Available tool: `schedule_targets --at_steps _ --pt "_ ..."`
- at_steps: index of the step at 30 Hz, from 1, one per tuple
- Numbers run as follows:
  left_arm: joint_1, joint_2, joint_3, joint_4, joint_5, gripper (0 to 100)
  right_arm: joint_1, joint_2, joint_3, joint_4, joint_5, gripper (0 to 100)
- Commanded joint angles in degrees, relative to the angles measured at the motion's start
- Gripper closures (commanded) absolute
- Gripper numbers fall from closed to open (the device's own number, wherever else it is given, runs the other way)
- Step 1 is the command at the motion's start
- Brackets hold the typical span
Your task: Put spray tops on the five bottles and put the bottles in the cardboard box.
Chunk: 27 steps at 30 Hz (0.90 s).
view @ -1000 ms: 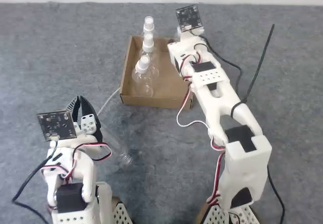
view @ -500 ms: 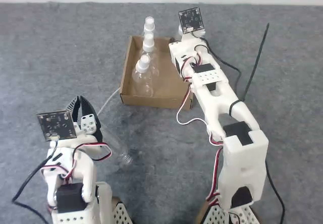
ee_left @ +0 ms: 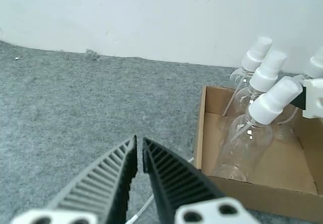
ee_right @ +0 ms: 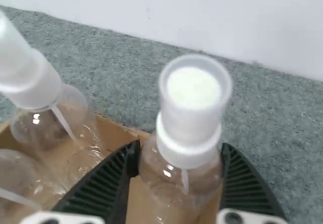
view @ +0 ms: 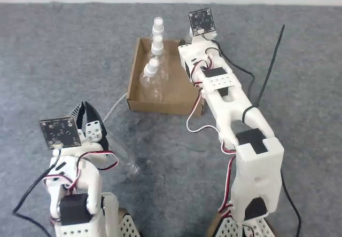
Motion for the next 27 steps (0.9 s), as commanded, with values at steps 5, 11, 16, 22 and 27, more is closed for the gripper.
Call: schedule_targets --at_steps 5,11,16,22,27 --pt "-0.2 -1.1 -0.6 -1.8 0.2 98 0.8 -1.2 -3.3 2.9 -0.4 69.3" --pt "-0.2 -1.1 -0.6 -1.8 0.2 98 0.7 -1.2 -3.3 3.2 -0.6 61.9" --pt "-0.2 -1.1 -0.5 -1.8 0.2 98 0.6 -1.3 -3.3 3.3 -0.4 61.2" --pt "-0.2 -1.1 -0.5 -1.8 0.2 98 0.6 -3.3 -3.7 7.5 -0.6 61.2" --pt "-0.2 -1.1 -0.5 -1.8 0.2 98 0.6 -6.4 -3.7 12.4 -0.8 61.2"
